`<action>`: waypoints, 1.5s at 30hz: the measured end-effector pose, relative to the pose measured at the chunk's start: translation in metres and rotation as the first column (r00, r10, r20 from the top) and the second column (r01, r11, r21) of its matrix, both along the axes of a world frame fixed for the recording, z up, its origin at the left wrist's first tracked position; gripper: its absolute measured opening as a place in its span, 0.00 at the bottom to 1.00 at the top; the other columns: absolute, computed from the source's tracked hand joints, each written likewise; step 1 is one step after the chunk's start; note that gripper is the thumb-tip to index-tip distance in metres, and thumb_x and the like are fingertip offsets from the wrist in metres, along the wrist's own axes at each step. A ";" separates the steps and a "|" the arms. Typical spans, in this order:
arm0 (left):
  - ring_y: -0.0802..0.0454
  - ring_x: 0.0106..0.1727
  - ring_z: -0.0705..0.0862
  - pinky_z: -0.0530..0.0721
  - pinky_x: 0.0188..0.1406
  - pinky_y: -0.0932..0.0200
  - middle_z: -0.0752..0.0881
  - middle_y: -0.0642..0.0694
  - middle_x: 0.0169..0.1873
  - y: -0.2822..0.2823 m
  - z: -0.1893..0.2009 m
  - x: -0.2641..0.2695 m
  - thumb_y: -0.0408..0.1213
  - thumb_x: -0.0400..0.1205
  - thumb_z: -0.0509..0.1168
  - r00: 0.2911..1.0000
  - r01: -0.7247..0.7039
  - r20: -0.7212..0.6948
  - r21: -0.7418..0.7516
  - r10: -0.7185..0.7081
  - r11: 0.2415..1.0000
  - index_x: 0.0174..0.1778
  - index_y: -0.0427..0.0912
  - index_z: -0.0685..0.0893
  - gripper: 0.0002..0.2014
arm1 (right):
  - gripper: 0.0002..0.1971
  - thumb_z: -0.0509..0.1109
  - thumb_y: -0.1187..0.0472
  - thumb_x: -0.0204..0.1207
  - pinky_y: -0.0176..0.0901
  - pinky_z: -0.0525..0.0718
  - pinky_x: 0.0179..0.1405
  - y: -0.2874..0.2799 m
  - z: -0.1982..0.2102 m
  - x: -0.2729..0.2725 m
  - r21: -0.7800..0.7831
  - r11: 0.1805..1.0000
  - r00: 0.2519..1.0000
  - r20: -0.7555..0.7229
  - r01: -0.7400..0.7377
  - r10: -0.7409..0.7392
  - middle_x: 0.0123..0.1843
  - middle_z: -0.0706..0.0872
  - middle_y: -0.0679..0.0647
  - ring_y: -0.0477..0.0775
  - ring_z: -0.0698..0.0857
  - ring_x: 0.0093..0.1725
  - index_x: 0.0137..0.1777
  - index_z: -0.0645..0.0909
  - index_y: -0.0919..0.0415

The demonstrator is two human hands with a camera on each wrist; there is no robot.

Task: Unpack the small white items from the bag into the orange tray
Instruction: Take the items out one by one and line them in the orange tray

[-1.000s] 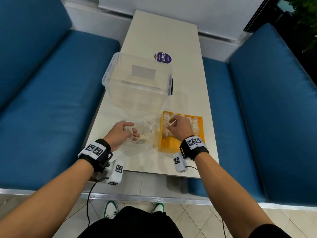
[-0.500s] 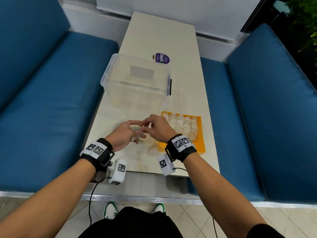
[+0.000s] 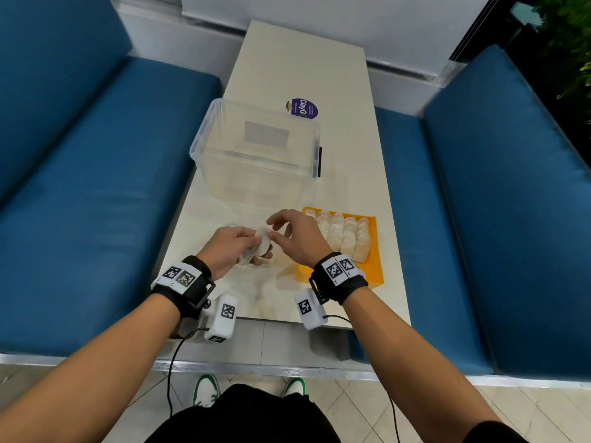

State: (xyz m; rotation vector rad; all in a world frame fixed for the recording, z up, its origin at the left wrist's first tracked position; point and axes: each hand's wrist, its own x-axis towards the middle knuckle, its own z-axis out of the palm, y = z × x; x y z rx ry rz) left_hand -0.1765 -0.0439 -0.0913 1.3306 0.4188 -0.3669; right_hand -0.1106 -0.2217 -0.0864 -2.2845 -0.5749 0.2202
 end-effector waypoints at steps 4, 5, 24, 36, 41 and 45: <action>0.38 0.50 0.92 0.93 0.51 0.46 0.92 0.29 0.56 0.000 0.002 0.001 0.33 0.86 0.71 0.998 -0.066 -0.023 -0.008 0.065 0.998 0.54 0.29 0.87 0.09 | 0.16 0.81 0.55 0.69 0.32 0.73 0.50 0.004 0.000 -0.009 -0.075 0.983 0.981 0.090 -0.167 0.174 0.51 0.84 0.47 0.46 0.74 0.50 0.56 0.86 0.51; 0.39 0.51 0.92 0.91 0.57 0.42 0.93 0.32 0.53 0.000 0.003 0.001 0.35 0.84 0.73 0.999 -0.047 -0.027 -0.011 0.047 0.999 0.54 0.30 0.88 0.10 | 0.17 0.82 0.53 0.68 0.36 0.75 0.51 0.004 0.000 -0.010 -0.110 0.974 0.976 0.076 -0.196 0.205 0.52 0.84 0.47 0.49 0.75 0.51 0.56 0.86 0.51; 0.49 0.30 0.81 0.75 0.27 0.59 0.90 0.41 0.54 -0.001 0.003 0.003 0.23 0.85 0.67 0.994 0.103 0.013 0.085 -0.104 0.991 0.71 0.46 0.86 0.21 | 0.05 0.68 0.62 0.85 0.32 0.79 0.40 -0.005 0.008 0.006 0.098 0.995 0.999 0.011 -0.033 0.032 0.41 0.88 0.48 0.46 0.84 0.38 0.50 0.85 0.59; 0.48 0.31 0.83 0.76 0.26 0.59 0.94 0.38 0.50 -0.003 0.000 0.001 0.36 0.84 0.74 0.991 0.081 0.083 0.209 -0.101 0.975 0.58 0.35 0.91 0.10 | 0.00 0.77 0.59 0.78 0.35 0.77 0.40 -0.007 0.013 0.007 0.056 0.998 1.000 0.024 -0.016 0.014 0.40 0.88 0.42 0.46 0.83 0.38 0.47 0.89 0.53; 0.49 0.34 0.85 0.77 0.27 0.59 0.92 0.38 0.50 -0.005 -0.002 0.003 0.25 0.85 0.68 0.996 0.083 0.018 0.231 -0.090 0.969 0.61 0.35 0.88 0.10 | 0.01 0.78 0.59 0.77 0.27 0.77 0.40 -0.027 0.025 0.013 0.047 0.998 0.997 0.059 0.046 -0.048 0.38 0.88 0.42 0.41 0.82 0.36 0.45 0.89 0.54; 0.48 0.37 0.83 0.80 0.30 0.57 0.84 0.40 0.48 -0.004 -0.007 0.004 0.13 0.82 0.54 0.998 0.069 -0.016 0.300 -0.067 0.951 0.61 0.32 0.85 0.19 | 0.03 0.77 0.57 0.78 0.31 0.79 0.44 -0.066 0.027 0.025 -0.033 0.990 0.987 0.086 0.140 -0.137 0.37 0.88 0.41 0.37 0.82 0.36 0.46 0.90 0.55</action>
